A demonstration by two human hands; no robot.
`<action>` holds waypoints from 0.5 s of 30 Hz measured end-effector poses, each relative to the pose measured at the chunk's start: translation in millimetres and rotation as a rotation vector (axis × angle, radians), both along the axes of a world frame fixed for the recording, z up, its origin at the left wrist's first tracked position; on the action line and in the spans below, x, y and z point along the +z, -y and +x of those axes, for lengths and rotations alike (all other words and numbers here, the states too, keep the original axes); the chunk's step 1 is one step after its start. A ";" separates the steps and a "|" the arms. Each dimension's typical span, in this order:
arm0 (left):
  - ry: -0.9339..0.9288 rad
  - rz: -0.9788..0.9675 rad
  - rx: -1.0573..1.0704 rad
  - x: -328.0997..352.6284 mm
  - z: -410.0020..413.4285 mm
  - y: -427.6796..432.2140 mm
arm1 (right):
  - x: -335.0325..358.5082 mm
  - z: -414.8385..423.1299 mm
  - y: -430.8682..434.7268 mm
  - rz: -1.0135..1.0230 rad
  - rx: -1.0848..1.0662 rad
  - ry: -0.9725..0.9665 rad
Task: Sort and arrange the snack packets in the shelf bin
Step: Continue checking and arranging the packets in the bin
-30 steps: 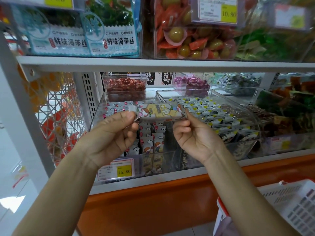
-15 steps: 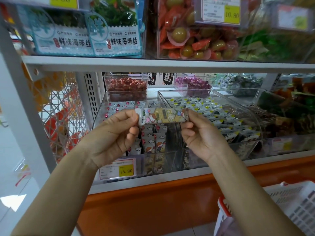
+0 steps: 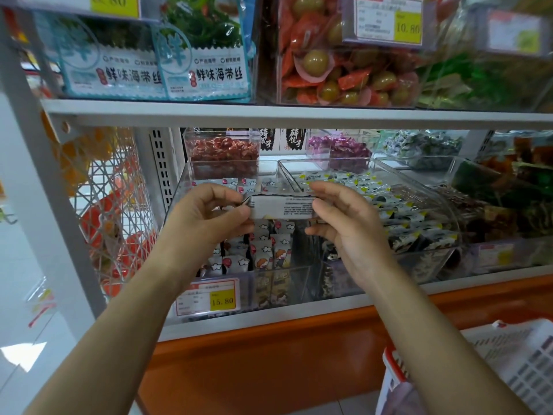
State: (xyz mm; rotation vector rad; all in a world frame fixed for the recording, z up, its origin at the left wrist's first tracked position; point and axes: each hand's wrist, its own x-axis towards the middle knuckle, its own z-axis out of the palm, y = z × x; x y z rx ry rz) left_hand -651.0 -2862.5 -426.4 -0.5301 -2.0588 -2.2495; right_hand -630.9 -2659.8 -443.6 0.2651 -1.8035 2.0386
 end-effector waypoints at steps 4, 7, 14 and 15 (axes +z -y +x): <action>-0.125 -0.135 0.041 0.0 2.1 0.6 | 0.6 3.3 1.5 0.206 -0.071 -0.056; -0.190 -0.219 0.060 2.0 5.4 -1.0 | 1.3 5.2 1.4 0.322 -0.115 -0.101; -0.204 -0.197 0.019 4.8 10.4 -3.7 | 2.2 7.1 0.9 0.449 -0.164 -0.132; -0.214 -0.215 0.023 5.0 10.4 -3.3 | 2.7 7.4 1.8 0.449 -0.170 -0.147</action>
